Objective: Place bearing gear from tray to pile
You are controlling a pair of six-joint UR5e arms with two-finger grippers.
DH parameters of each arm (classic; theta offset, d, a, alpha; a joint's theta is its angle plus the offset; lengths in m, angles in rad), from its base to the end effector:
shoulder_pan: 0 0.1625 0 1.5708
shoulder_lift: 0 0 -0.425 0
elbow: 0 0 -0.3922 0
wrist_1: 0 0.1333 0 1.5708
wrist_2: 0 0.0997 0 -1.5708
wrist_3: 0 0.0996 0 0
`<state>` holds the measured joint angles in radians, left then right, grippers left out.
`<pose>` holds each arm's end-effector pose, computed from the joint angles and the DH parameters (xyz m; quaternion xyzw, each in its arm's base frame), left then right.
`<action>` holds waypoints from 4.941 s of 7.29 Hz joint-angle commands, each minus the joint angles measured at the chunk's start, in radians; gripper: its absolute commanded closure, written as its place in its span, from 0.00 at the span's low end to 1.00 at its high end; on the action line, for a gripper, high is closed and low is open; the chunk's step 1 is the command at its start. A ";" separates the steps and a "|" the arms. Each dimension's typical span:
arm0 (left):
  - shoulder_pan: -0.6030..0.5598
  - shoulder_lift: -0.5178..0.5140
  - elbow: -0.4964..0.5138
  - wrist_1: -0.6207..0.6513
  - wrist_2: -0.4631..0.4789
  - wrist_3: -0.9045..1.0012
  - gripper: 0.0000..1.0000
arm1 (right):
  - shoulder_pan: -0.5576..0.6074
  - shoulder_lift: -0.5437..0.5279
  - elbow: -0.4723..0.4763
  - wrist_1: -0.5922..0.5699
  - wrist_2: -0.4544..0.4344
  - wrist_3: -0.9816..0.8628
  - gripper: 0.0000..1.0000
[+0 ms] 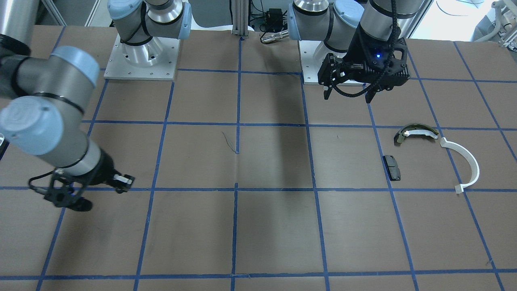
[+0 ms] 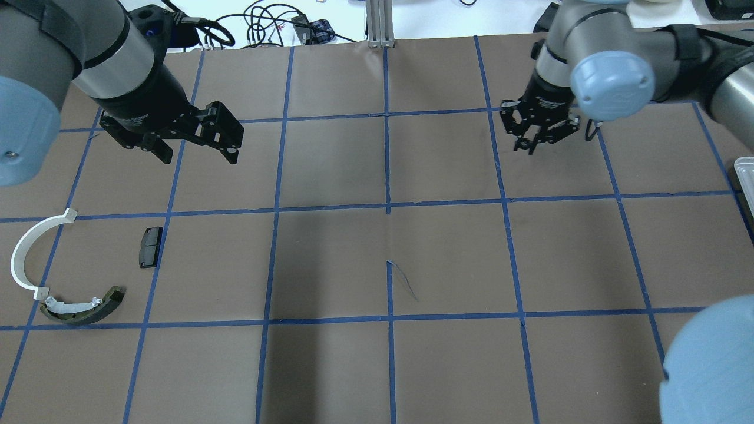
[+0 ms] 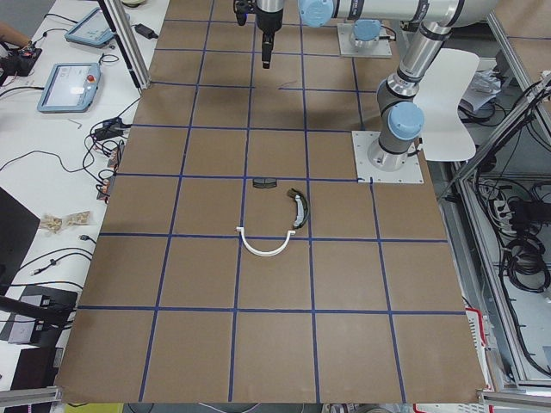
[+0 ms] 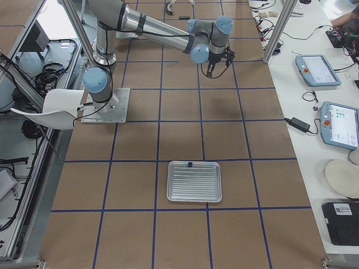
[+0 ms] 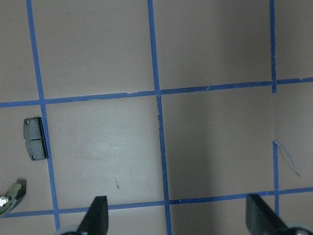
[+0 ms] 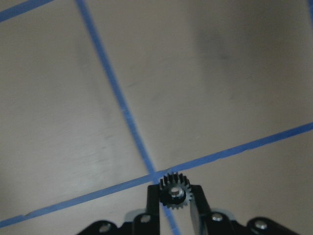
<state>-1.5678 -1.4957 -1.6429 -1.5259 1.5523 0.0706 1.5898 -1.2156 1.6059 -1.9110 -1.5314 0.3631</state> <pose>-0.1338 -0.4651 0.4928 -0.0340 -0.9991 0.0243 0.0084 0.1487 -0.6024 0.3074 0.1716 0.9847 0.0283 0.0146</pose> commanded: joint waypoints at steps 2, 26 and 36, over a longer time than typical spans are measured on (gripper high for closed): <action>0.000 0.000 -0.002 0.000 0.000 0.000 0.00 | 0.253 0.068 0.014 -0.132 0.043 0.227 1.00; -0.345 -0.546 -0.213 0.662 -0.003 -0.420 0.12 | -0.669 -0.056 0.048 -0.037 0.085 -2.063 0.02; 0.016 -0.430 -0.213 0.506 0.034 -0.131 1.00 | -0.907 0.114 -0.034 -0.053 0.158 -2.661 0.00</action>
<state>-1.6947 -1.9461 -1.8482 -0.9516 1.5716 -0.2231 0.6930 -1.0983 1.5740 -1.9636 -1.3720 -2.2928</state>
